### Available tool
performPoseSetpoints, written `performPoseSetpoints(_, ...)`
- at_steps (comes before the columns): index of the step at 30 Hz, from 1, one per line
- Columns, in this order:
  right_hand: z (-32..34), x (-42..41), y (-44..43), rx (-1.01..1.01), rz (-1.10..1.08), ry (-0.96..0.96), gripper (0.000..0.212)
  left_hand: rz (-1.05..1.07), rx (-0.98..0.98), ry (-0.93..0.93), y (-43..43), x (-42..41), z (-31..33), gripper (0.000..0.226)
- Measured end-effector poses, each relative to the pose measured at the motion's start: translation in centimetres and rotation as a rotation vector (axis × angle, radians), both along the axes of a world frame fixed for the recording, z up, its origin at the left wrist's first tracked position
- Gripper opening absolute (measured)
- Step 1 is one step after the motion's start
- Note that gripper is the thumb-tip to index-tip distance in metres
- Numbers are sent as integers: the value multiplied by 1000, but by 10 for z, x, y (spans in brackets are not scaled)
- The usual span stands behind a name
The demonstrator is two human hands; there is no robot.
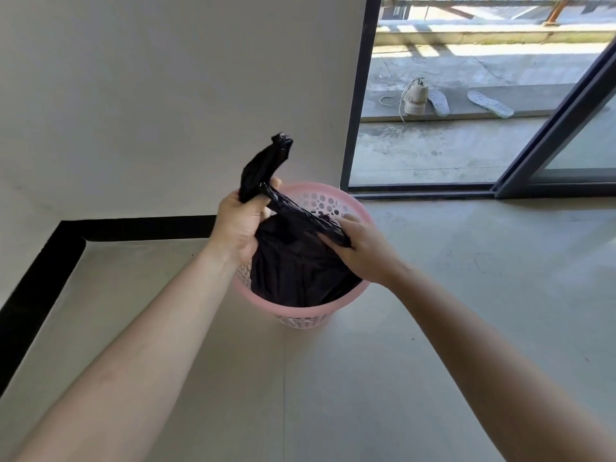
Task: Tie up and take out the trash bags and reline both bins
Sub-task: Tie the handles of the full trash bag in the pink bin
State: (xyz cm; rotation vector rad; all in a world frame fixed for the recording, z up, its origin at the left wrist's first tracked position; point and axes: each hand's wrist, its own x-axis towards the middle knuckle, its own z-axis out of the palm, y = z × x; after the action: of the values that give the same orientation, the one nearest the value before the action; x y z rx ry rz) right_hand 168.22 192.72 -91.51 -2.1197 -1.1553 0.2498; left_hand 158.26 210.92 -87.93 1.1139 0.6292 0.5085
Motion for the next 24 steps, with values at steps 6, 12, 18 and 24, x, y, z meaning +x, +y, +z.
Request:
performPoseSetpoints(6,9,17,-16,200,-136,575,22,-435,5,-22,26,-15,-1,34)
performPoseSetpoints(12,16,34,-23,709,-569,1048,21,-173,-248,-177,15,-8,-1,28)
performPoseSetpoints(18,13,21,-4,357,-318,628,27,-274,-287,-77,9,1,0,37)
performPoseSetpoints(24,0,15,14,89,3,163,21,-633,-4,193,16,-5,-3,34)
